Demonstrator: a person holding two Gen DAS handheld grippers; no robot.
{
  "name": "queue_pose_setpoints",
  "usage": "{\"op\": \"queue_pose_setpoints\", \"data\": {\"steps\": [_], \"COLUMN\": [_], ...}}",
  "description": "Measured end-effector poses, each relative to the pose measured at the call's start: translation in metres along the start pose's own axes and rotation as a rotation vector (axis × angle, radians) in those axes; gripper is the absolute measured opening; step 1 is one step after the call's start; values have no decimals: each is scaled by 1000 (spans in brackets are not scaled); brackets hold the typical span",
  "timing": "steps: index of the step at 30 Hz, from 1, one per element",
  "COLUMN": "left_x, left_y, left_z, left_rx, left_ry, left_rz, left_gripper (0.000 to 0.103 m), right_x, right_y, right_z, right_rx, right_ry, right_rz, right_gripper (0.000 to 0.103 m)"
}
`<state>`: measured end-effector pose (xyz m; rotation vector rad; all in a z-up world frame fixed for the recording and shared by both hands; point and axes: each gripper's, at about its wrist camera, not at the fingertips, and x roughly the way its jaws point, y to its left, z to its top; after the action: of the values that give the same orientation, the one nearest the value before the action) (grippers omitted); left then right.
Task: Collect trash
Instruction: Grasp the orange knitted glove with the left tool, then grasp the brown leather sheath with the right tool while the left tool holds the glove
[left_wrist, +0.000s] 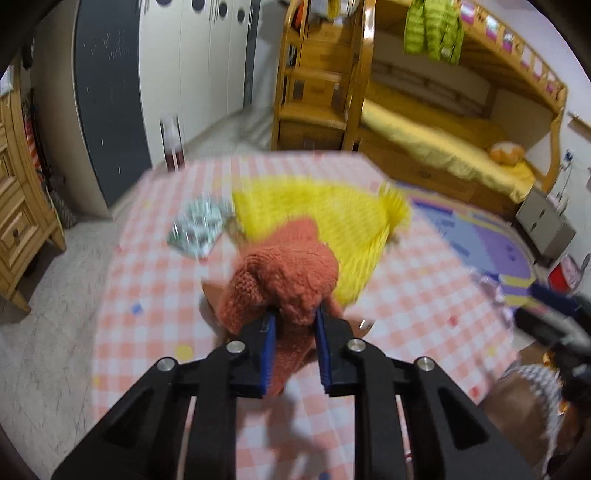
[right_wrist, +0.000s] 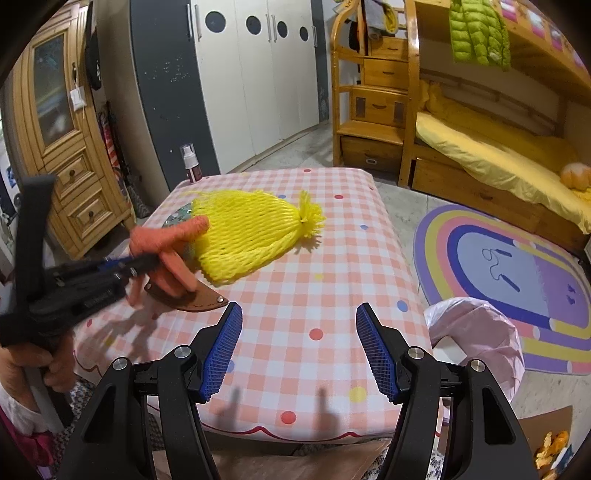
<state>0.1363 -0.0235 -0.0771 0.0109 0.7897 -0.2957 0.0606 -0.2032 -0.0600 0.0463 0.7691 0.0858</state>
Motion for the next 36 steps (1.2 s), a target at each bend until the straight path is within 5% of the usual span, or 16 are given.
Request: {"op": "queue_pose_setpoints", "data": {"steps": [7, 15, 18, 36], "left_x": [-57, -54, -49, -49], "left_y": [15, 53, 65, 97], "left_z": [8, -20, -27, -43], "left_rx": [-8, -89, -110, -174], "left_ry": [-110, -59, -42, -27], "left_rz": [18, 109, 137, 165], "left_gripper": [17, 17, 17, 17], "right_x": [6, 57, 76, 127], "right_y": [24, 73, 88, 116], "right_z": [2, 8, 11, 15], "right_rx": [-95, -202, -231, -270], "right_ry": [24, 86, 109, 235], "right_rz": [77, 218, 244, 345], "right_gripper": [70, 70, 61, 63]}}
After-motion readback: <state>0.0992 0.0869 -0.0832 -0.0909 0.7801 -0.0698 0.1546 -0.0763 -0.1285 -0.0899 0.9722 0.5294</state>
